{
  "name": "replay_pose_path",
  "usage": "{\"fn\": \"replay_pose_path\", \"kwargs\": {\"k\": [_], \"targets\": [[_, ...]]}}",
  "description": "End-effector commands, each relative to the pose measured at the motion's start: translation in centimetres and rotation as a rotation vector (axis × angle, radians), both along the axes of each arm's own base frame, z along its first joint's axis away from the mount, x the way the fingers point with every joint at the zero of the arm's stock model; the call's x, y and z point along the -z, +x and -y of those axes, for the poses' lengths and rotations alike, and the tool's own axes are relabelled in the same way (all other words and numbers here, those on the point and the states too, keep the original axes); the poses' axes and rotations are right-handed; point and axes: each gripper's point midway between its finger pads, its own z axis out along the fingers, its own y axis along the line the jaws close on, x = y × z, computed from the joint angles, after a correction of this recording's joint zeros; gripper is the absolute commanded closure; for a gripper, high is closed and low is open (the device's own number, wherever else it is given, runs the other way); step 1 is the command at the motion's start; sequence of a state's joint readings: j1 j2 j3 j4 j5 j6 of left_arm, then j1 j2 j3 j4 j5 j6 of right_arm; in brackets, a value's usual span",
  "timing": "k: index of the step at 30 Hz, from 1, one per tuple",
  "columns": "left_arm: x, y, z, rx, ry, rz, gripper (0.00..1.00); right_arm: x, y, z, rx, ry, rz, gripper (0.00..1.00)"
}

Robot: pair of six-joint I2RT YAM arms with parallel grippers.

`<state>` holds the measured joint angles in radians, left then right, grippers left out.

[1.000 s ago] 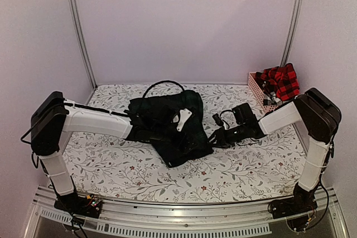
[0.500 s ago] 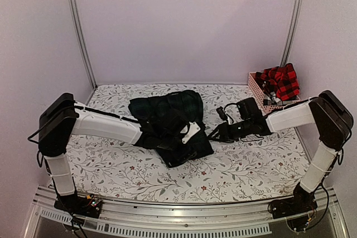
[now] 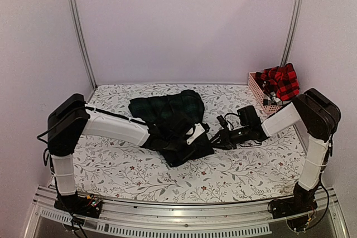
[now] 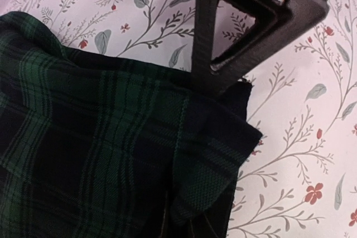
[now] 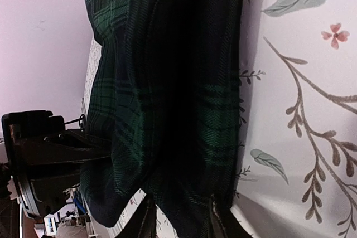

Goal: Fold and stack the mixed laundry pile
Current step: Adjust the rectangle-folded skirt at the center of the board.

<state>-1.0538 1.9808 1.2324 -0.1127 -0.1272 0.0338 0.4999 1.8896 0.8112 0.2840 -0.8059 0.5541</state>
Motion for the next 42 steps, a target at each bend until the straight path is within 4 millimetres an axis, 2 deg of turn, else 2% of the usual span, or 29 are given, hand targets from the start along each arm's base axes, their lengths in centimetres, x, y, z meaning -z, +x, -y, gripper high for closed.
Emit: {"fn": "replay_pose_path", "kwargs": {"k": [1, 9, 13, 16, 18, 22, 27, 29, 30, 36, 39, 42], "targets": [[-1.9, 0.0, 2.2, 0.041, -0.066, 0.046, 0.95, 2.6, 0.0, 0.8, 0.044, -0.023, -0.057, 0.73], [-2.8, -0.1, 3.9, 0.094, -0.117, 0.053, 1.0, 3.0, -0.3, 0.4, 0.028, 0.007, -0.079, 0.89], [-2.0, -0.5, 4.9, 0.124, -0.147, 0.039, 1.0, 3.2, -0.6, 0.2, 0.022, 0.016, -0.092, 0.91], [-0.1, -0.6, 4.7, 0.126, -0.122, 0.017, 1.0, 3.0, -0.8, 0.4, 0.025, 0.014, -0.092, 0.9], [1.5, -0.8, 4.2, 0.122, -0.092, 0.001, 1.0, 3.0, -0.9, 0.8, 0.036, 0.002, -0.091, 0.87], [3.6, -1.3, 3.5, 0.13, -0.056, -0.027, 0.98, 2.1, -0.5, 2.3, 0.069, -0.04, -0.055, 0.74], [4.1, -1.6, 3.1, 0.134, -0.054, -0.035, 0.94, -0.9, 0.7, 3.0, 0.088, -0.036, 0.032, 0.63], [3.8, -1.6, 3.0, 0.126, -0.052, -0.029, 0.89, -1.8, 0.9, 2.5, 0.068, -0.009, 0.042, 0.57], [3.5, -1.5, 2.9, 0.125, -0.054, -0.025, 0.83, -1.9, 1.0, 2.3, 0.06, -0.003, 0.038, 0.55], [0.7, -1.3, 2.7, 0.112, -0.09, 0.01, 0.55, -1.0, 2.0, 0.9, 0.02, 0.002, 0.039, 0.51], [-2.6, -1.5, 2.6, 0.104, -0.157, 0.023, 0.46, 0.3, 2.0, -0.1, -0.025, -0.001, 0.027, 0.52], [-6.9, -1.8, 2.1, 0.087, -0.256, 0.038, 0.4, 2.1, 1.8, -0.7, -0.052, -0.018, 0.003, 0.55]]}}
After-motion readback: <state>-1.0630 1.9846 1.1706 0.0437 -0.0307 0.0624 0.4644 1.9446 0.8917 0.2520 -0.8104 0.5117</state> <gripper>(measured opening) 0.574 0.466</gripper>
